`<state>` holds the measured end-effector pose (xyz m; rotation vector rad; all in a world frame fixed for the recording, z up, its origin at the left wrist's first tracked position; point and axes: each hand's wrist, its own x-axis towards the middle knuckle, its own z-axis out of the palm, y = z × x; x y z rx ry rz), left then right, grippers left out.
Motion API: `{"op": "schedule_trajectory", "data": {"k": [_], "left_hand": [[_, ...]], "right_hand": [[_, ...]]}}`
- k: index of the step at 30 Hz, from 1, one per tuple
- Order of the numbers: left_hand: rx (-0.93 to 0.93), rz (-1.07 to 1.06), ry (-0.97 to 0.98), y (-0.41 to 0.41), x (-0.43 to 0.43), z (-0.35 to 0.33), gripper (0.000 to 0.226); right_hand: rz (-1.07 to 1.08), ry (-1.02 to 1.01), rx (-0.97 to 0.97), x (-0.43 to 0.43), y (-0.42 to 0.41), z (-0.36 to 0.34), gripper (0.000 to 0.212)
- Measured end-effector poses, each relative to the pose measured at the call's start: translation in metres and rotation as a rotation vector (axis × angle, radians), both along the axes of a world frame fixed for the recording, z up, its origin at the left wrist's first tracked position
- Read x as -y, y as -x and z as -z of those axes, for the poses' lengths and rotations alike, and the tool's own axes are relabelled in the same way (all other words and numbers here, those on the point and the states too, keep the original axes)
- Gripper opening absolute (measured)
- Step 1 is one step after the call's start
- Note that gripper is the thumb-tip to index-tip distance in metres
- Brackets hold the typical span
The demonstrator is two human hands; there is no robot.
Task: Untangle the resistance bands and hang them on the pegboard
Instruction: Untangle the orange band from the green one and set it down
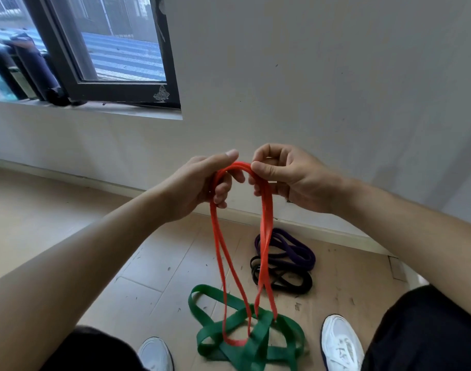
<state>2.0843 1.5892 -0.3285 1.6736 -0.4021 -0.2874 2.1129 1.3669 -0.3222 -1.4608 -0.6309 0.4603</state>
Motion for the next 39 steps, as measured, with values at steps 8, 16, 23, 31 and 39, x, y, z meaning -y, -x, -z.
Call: {"op": "schedule_trajectory", "data": {"k": [8,16,23,31,39], "left_hand": [[0.081,-0.108,0.041,0.001,0.009,-0.004,0.035],[0.112,-0.243,0.140,-0.003,-0.006,-0.002,0.035],[0.109,-0.426,0.177,-0.009,-0.025,-0.002,0.036],[0.089,-0.314,0.253,-0.008,-0.031,-0.010,0.044],[0.073,-0.295,0.386,-0.006,-0.022,-0.017,0.038]], "right_hand": [[-0.031,0.262,0.148,0.004,-0.009,0.020,0.028],[-0.063,0.493,0.154,-0.004,-0.014,0.055,0.023],[0.008,0.291,-0.021,-0.001,-0.022,0.044,0.016],[-0.114,0.205,-0.105,0.002,-0.028,0.040,0.010],[-0.237,0.221,-0.142,-0.028,-0.025,0.046,0.017]]}}
